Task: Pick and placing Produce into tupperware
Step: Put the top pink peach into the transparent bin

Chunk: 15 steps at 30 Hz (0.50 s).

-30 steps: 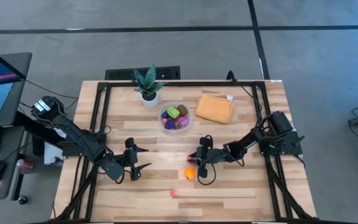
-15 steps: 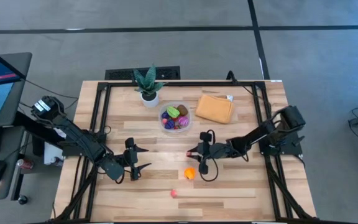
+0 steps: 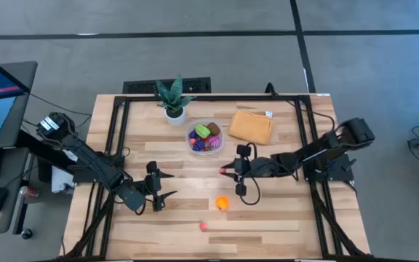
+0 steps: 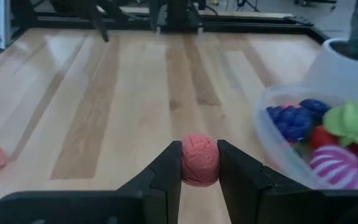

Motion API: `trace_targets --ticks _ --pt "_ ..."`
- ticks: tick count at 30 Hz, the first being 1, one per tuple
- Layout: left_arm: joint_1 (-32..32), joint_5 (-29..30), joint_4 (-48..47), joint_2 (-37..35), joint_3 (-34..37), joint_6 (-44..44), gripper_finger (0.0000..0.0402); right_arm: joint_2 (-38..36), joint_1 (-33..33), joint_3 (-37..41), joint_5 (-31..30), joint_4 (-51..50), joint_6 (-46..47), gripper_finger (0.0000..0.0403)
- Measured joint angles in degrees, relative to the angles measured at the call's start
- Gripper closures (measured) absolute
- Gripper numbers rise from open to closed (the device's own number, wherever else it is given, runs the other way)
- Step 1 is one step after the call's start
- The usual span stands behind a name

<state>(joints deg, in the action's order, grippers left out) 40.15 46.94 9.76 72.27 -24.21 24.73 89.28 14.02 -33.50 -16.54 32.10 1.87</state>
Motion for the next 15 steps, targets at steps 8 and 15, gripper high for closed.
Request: trace_targets --ticks 8,15 --pt "0.0 0.0 0.0 0.0 0.0 0.0 0.0125 -3.8 -2.8 0.0 0.0 -3.3 -3.4 0.0285" --pt "0.0 0.0 0.0 0.0 0.0 0.0 0.0125 -4.4 -6.8 0.0 0.0 -3.4 -6.9 0.0284"
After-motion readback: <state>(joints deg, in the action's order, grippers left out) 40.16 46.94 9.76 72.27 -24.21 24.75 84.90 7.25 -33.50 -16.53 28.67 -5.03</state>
